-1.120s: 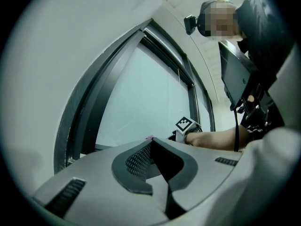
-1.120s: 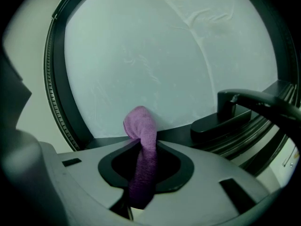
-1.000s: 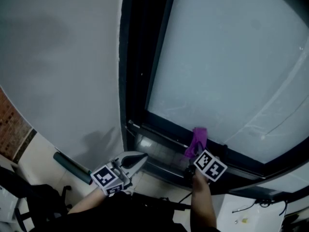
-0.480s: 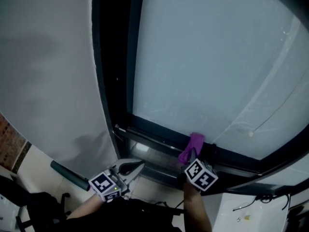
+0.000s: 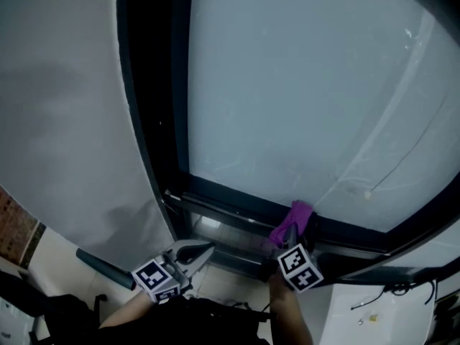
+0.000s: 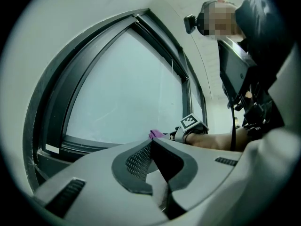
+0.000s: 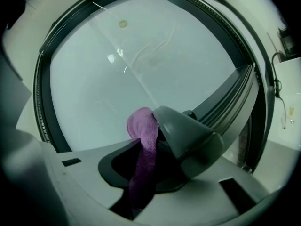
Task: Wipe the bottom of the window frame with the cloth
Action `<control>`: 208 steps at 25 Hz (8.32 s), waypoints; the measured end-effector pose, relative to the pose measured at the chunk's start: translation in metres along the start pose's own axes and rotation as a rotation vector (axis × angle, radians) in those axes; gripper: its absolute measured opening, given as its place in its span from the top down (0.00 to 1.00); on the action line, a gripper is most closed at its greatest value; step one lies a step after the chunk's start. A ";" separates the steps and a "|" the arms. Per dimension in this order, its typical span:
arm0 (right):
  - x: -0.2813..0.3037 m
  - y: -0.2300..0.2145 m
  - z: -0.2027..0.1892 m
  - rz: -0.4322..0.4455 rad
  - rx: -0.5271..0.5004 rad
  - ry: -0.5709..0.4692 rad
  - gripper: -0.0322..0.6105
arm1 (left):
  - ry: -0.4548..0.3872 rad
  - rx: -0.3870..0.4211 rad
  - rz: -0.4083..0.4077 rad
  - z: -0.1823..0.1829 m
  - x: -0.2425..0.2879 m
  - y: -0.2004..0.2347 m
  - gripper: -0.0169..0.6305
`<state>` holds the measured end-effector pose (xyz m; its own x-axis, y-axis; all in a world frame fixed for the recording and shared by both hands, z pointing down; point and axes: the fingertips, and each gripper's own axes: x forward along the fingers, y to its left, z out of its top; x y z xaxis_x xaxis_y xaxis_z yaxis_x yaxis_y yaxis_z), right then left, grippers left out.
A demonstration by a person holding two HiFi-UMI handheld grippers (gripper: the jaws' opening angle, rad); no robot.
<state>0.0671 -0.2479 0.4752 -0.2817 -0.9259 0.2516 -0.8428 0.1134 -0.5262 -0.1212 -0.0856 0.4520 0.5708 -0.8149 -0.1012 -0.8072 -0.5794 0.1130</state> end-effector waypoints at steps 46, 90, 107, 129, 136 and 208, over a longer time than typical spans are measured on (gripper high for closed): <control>0.004 -0.073 0.068 -0.018 -0.848 0.143 0.82 | 0.028 0.012 -0.088 -0.016 0.091 -0.048 0.97; -0.004 -0.180 0.115 -0.287 -0.979 0.314 0.82 | -0.045 0.002 -0.435 0.010 0.228 -0.098 0.97; -0.022 -0.240 0.138 -0.416 -0.932 0.328 0.82 | 0.008 0.017 -0.492 -0.002 0.249 -0.117 0.97; -0.030 -0.277 0.156 -0.486 -0.933 0.310 0.82 | 0.021 -0.001 -0.486 -0.003 0.250 -0.117 0.97; -0.032 -0.296 0.164 -0.529 -0.922 0.325 0.82 | 0.016 0.008 -0.487 -0.003 0.249 -0.118 0.97; -0.184 -0.271 0.109 -0.216 -0.447 -0.051 0.82 | 0.048 -0.013 -0.331 -0.006 0.249 -0.112 0.97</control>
<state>0.3978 -0.1474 0.4828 -0.0657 -0.9604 0.2709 -0.9967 0.0503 -0.0636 0.1124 -0.2239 0.4198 0.8081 -0.5824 -0.0882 -0.5753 -0.8125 0.0940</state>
